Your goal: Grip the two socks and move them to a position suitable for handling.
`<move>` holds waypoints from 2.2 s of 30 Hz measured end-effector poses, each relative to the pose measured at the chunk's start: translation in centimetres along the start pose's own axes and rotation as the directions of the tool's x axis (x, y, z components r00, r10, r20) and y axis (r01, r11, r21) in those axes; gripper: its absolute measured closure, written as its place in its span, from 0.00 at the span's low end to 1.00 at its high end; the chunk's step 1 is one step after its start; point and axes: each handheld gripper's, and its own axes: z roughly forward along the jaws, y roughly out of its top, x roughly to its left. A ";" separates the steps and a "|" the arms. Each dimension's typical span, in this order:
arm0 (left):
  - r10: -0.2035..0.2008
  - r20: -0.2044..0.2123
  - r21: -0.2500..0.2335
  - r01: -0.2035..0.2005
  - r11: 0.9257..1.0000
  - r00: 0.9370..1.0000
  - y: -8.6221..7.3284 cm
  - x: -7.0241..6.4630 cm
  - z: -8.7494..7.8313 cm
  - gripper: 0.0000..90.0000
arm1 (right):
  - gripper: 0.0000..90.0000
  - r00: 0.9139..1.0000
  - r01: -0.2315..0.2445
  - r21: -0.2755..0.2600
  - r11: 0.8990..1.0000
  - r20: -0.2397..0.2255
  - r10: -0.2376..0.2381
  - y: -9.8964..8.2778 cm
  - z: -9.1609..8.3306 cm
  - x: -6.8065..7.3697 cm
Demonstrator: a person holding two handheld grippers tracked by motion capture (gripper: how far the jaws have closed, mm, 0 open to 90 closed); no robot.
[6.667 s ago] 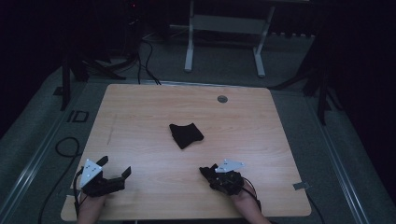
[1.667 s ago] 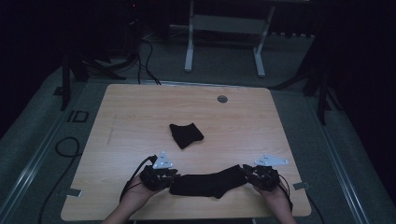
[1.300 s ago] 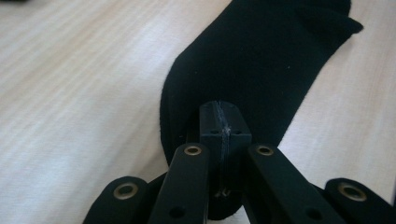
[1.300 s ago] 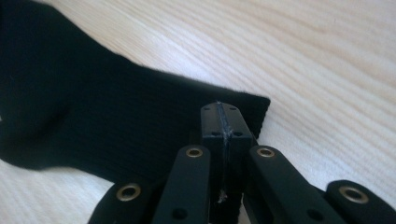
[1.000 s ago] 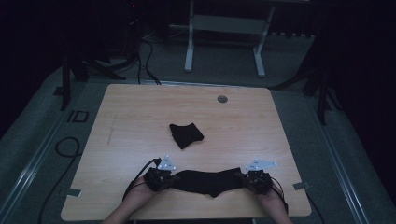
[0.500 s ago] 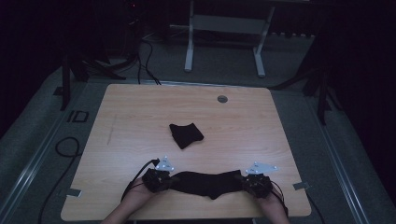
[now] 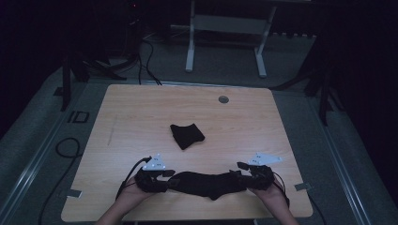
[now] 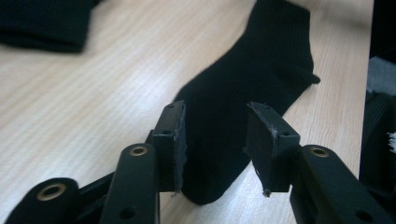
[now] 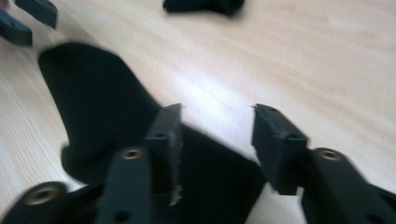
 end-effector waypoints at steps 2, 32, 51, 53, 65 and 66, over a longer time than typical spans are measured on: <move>-0.012 -0.015 -0.012 0.012 1.000 1.000 -0.4 0.4 -0.4 0.59 | 0.51 1.000 0.009 -0.014 1.000 0.001 -0.009 1.1 0.1 -0.2; -0.081 -0.107 -0.032 0.078 0.996 0.991 -2.3 1.5 -1.8 0.48 | 0.42 0.994 0.058 0.106 0.993 -0.102 -0.048 14.9 17.3 2.1; -0.107 -0.117 -0.034 0.103 0.994 0.987 -2.2 1.9 -1.8 0.48 | 0.89 0.995 0.102 0.196 0.975 -0.040 -0.096 13.6 21.1 1.6; -0.110 -0.117 -0.035 0.107 0.994 0.987 -2.2 2.0 -1.7 0.48 | 0.92 0.994 0.103 0.191 0.976 -0.049 -0.095 13.6 20.6 1.6; -0.138 -0.151 -0.060 0.130 0.990 0.979 -1.2 2.5 -1.6 0.48 | 0.93 0.987 0.104 0.070 0.992 -0.127 -0.094 14.4 14.5 1.3; -0.136 -0.157 -0.063 0.128 0.990 0.978 -1.0 2.7 -1.7 0.48 | 0.93 0.986 0.111 0.060 0.992 -0.130 -0.103 14.5 13.9 1.4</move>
